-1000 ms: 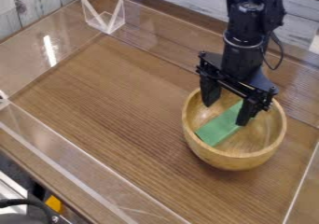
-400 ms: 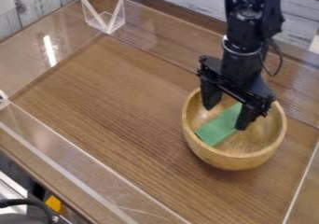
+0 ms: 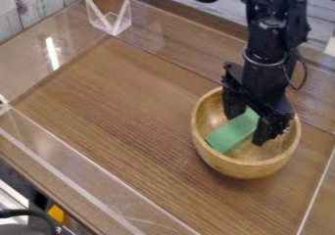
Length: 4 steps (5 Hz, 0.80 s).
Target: Remove the green block from inside the brown bowl and put it on the table
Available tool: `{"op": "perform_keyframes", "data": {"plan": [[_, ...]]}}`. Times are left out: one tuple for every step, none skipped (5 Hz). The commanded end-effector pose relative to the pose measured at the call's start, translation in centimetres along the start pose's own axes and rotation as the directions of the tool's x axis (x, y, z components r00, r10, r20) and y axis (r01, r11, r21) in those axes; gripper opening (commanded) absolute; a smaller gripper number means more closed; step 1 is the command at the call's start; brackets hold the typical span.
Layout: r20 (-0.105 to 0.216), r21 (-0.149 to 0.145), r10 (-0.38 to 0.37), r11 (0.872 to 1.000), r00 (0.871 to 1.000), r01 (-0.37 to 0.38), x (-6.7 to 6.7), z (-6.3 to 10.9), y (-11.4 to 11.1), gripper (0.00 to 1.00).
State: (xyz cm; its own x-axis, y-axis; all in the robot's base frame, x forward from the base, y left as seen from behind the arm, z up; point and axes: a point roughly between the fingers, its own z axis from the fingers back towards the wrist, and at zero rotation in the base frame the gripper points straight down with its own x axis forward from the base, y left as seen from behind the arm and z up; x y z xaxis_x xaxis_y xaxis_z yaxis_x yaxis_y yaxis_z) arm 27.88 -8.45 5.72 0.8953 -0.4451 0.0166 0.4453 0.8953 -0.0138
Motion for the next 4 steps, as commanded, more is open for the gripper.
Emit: {"op": "perform_keyframes", "data": {"plan": [[0.08, 0.006, -0.084, 0.996, 0.993, 0.084, 0.4, 2.2, 0.6, 1.0], [0.091, 0.001, -0.149, 0.989, 0.985, 0.149, 0.3, 2.5, 1.1, 1.0], [0.099, -0.002, -0.111, 0.994, 0.989, 0.112, 0.8, 2.3, 0.3, 1.0], [0.087, -0.002, -0.07, 0.998, 0.994, 0.07, 0.8, 0.9, 1.0, 1.0]]}}
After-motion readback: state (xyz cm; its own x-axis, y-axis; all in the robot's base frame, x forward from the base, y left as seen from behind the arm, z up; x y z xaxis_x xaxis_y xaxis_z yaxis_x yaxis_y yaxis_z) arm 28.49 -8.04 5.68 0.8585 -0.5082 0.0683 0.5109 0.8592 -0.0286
